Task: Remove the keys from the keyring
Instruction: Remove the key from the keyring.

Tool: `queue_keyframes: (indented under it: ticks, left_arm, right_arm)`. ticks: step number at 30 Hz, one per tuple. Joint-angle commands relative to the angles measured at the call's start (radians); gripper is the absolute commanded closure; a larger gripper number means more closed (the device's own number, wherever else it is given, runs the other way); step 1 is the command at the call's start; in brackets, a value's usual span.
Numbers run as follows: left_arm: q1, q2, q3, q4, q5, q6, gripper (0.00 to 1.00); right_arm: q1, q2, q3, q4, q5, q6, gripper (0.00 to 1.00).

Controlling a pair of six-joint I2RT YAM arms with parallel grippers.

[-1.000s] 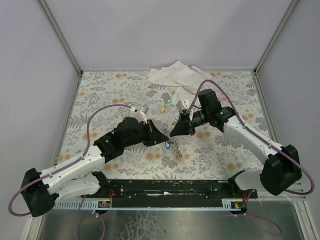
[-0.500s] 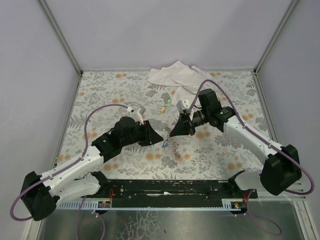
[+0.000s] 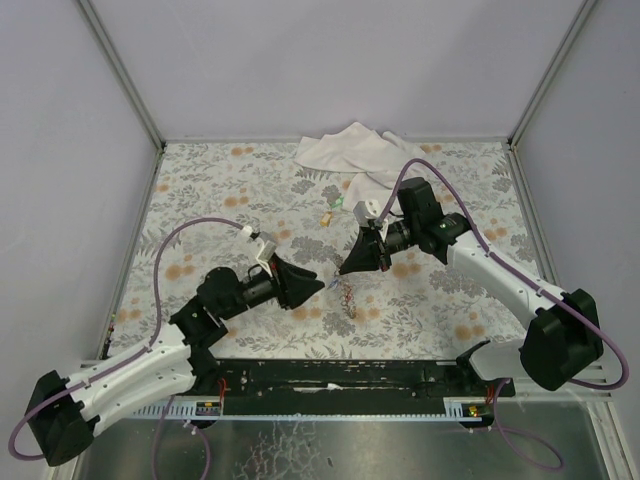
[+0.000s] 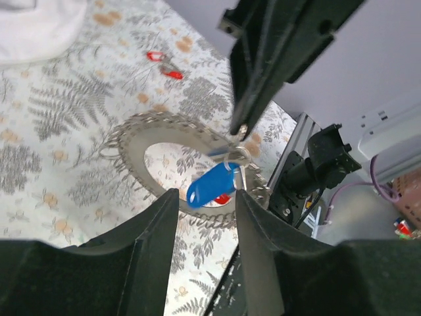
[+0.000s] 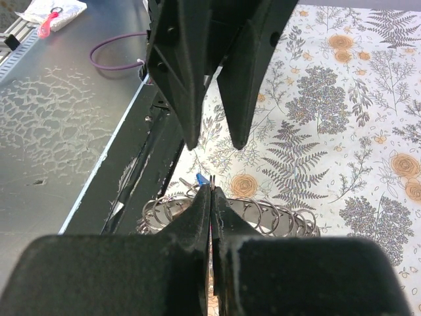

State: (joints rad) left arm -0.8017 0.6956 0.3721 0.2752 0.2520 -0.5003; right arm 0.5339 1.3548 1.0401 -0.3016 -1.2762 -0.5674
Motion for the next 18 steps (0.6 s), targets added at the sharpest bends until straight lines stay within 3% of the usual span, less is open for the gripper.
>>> queue_keyframes:
  ticks: [1,5,18]
  left_arm:
    - [-0.053,0.021,-0.016,0.286,0.028,0.241,0.6]
    - [-0.075,0.111,0.008,0.36,0.022,0.349,0.61]
    - [-0.074,0.153,0.004,0.407,0.012,0.364,0.67]
  right_arm:
    - [-0.003,-0.017,0.03,0.032,-0.056,0.0,1.0]
    - [-0.002,-0.016,0.031,0.023,-0.059,-0.009,1.0]
    - [-0.003,-0.013,0.03,0.016,-0.069,-0.017,1.0]
